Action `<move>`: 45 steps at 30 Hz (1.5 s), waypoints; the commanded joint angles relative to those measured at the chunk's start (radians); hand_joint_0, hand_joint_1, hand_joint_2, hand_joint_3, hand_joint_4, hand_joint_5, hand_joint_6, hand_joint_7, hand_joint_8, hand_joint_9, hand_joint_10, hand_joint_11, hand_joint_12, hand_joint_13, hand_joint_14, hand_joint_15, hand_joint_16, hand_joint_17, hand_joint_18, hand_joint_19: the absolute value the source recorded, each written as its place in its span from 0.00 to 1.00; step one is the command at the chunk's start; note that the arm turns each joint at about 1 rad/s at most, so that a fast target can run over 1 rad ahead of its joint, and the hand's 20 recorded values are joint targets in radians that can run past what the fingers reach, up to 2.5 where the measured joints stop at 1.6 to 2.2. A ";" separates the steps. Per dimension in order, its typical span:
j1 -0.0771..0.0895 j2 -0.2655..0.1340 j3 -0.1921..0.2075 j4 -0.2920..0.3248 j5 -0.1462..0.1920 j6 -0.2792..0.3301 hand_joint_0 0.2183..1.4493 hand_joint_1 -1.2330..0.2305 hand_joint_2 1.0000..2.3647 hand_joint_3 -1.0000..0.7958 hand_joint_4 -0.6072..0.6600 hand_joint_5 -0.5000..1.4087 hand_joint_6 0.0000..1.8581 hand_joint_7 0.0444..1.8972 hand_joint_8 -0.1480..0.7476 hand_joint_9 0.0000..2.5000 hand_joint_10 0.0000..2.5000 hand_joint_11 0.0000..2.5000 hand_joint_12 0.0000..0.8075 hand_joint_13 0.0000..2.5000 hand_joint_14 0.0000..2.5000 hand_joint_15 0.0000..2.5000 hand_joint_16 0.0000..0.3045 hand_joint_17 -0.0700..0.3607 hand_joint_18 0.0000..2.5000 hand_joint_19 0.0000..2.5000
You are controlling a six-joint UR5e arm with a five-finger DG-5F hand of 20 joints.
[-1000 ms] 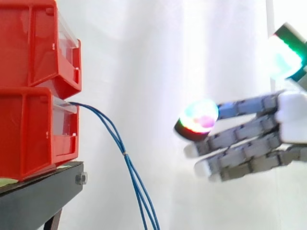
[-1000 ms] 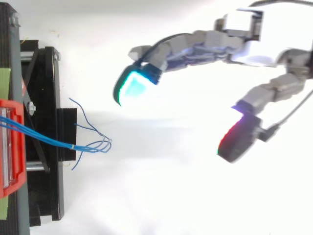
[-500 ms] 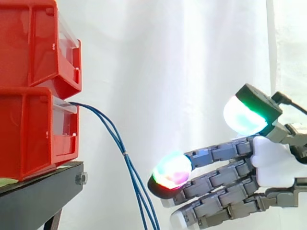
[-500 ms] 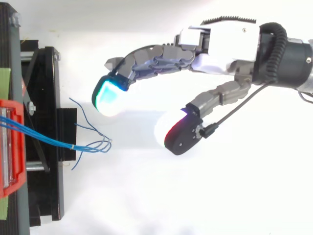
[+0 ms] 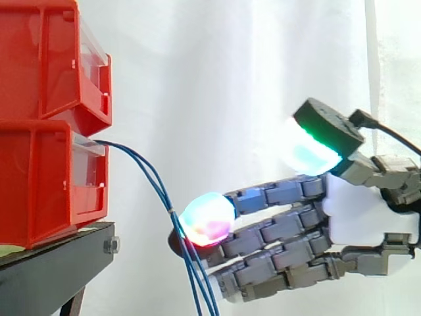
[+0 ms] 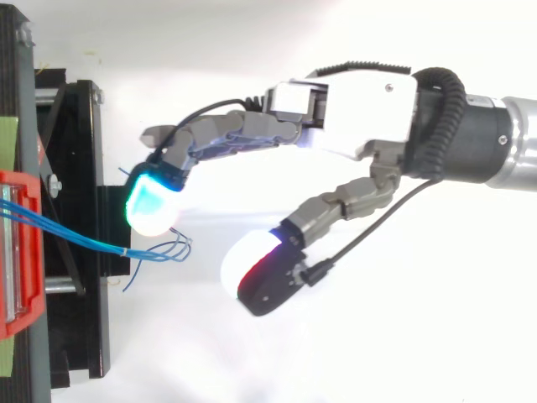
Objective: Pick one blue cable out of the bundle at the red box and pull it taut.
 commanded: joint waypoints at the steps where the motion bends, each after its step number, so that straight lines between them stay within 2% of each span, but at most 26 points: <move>1: 0.009 -0.018 0.061 -0.049 0.014 -0.005 0.21 0.33 0.00 0.28 0.69 0.17 0.27 0.43 0.48 0.06 0.00 0.00 0.48 0.05 0.00 0.07 0.20 0.48 0.00 0.09; 3: 0.017 -0.029 0.094 -0.118 0.017 -0.001 0.21 0.33 0.00 0.28 0.69 0.17 0.27 0.43 0.48 0.06 0.00 0.00 0.48 0.05 0.00 0.07 0.20 0.47 0.00 0.09; 5: 0.021 -0.043 0.108 -0.135 0.025 0.001 0.21 0.33 0.00 0.28 0.69 0.17 0.27 0.43 0.48 0.07 0.00 0.00 0.48 0.05 0.00 0.07 0.19 0.47 0.00 0.09; 9: 0.024 -0.060 0.113 -0.116 0.028 0.018 0.22 0.32 0.00 0.28 0.71 0.17 0.27 0.43 0.50 0.09 0.00 0.00 0.49 0.07 0.00 0.06 0.19 0.47 0.02 0.08; 10: 0.024 -0.076 0.117 -0.095 0.026 0.027 0.22 0.32 0.00 0.28 0.71 0.18 0.27 0.43 0.50 0.10 0.00 0.00 0.49 0.07 0.00 0.06 0.19 0.47 0.03 0.09; 14: 0.031 -0.092 0.124 -0.059 0.026 0.030 0.24 0.31 0.00 0.28 0.76 0.18 0.27 0.41 0.51 0.13 0.00 0.00 0.48 0.11 0.00 0.05 0.19 0.46 0.07 0.08; 22: 0.034 -0.107 0.144 -0.053 0.025 0.042 0.27 0.32 0.00 0.28 0.80 0.20 0.27 0.46 0.53 0.18 0.00 0.00 0.48 0.14 0.00 0.07 0.17 0.44 0.10 0.10; 26: 0.029 -0.107 0.167 -0.073 0.022 0.050 0.29 0.32 0.00 0.29 0.75 0.20 0.27 0.52 0.53 0.19 0.00 0.02 0.47 0.15 0.00 0.08 0.17 0.43 0.11 0.11; 31: 0.031 -0.107 0.168 -0.069 0.020 0.048 0.31 0.32 0.01 0.35 0.64 0.21 0.27 0.62 0.53 0.20 0.00 0.03 0.47 0.16 0.00 0.08 0.17 0.43 0.12 0.12; 37: 0.031 -0.107 0.174 -0.062 0.020 0.050 0.32 0.32 0.01 0.40 0.58 0.19 0.37 0.50 0.53 0.20 0.00 0.05 0.47 0.16 0.00 0.09 0.16 0.42 0.13 0.12; 39: 0.029 -0.107 0.196 -0.078 0.018 0.050 0.33 0.31 0.01 0.43 0.59 0.18 0.42 0.42 0.53 0.20 0.00 0.06 0.47 0.17 0.00 0.09 0.16 0.42 0.13 0.12; 45: 0.029 -0.107 0.205 -0.093 0.018 0.050 0.33 0.32 0.01 0.46 0.59 0.17 0.45 0.39 0.54 0.21 0.00 0.08 0.47 0.17 0.00 0.09 0.16 0.42 0.14 0.12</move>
